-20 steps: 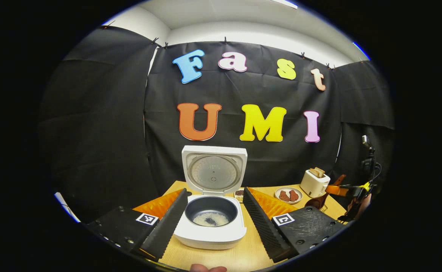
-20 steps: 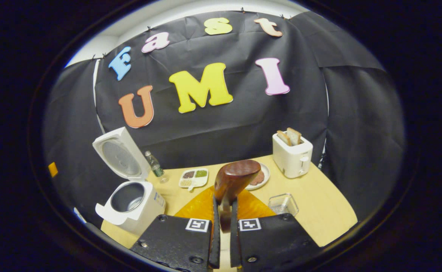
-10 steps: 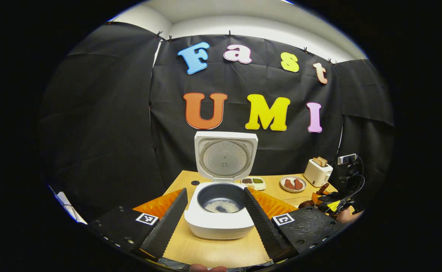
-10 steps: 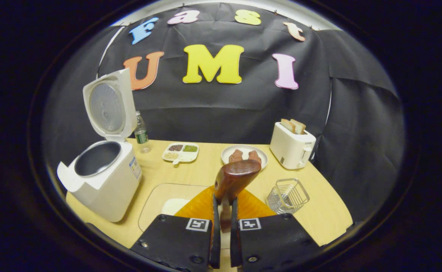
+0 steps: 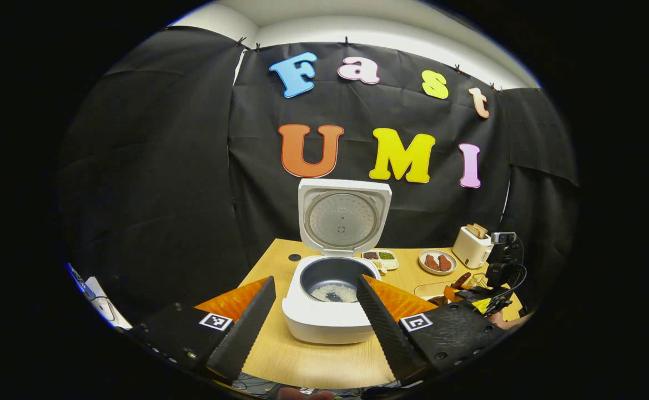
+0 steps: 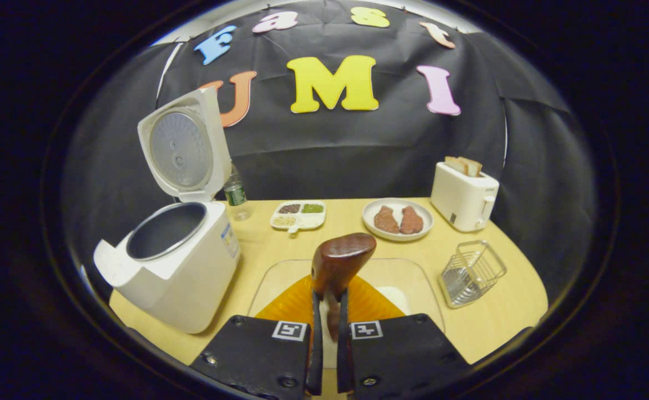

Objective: Close the left gripper, press the button to open the rice cooker; take a wooden spoon from the chopstick holder with the right hand, scoop a spoonful of rice and pour it into the rice cooker, then put the wooden spoon back into the chopstick holder.

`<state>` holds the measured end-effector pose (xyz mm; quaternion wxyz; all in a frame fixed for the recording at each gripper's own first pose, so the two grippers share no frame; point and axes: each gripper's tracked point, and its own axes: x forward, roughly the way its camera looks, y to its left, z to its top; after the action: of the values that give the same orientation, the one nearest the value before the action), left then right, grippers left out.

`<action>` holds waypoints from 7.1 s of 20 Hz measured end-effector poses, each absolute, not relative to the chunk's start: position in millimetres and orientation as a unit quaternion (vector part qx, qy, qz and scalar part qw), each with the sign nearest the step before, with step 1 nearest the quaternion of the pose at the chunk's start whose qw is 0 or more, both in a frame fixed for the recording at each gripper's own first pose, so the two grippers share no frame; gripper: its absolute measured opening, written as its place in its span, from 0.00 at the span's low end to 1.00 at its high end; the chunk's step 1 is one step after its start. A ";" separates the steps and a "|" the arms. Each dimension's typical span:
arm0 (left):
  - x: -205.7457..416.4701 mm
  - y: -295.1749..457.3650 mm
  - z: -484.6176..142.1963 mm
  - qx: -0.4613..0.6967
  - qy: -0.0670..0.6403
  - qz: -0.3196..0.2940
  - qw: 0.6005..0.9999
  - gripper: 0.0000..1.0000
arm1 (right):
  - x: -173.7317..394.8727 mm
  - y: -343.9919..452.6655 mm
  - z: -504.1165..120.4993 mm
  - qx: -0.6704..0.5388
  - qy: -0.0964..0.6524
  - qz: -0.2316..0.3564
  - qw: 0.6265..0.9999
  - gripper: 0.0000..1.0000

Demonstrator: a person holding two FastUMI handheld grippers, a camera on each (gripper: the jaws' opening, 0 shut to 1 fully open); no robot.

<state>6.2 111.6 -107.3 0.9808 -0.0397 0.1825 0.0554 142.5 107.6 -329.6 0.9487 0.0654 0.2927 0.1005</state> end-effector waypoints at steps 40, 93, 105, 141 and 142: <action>-1.5 110.3 -82.8 -0.009 0.145 0.111 0.983 0.94 | 241.4 268.0 -175.8 0.435 0.352 0.244 0.792 0.15; -0.7 106.1 -75.4 -0.062 0.117 0.095 0.987 0.94 | 199.0 259.8 -62.6 0.124 0.172 0.321 0.923 0.15; 48.3 29.5 -64.7 -0.055 0.110 0.010 0.992 0.94 | 216.6 -55.3 -85.5 0.164 0.180 0.068 0.968 0.15; 137.1 -16.3 -20.2 -0.046 0.076 0.003 0.996 0.94 | 247.1 -193.4 -281.0 0.141 0.263 -0.028 0.954 0.89; 140.0 -13.4 -14.1 -0.043 0.070 0.004 0.997 0.94 | 247.0 -199.7 -266.9 0.125 0.248 -0.033 0.960 0.84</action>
<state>140.0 -13.4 -14.1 0.9966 -0.0434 0.0705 0.0040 247.0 -199.7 -266.9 0.9601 0.1249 0.2482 -0.0334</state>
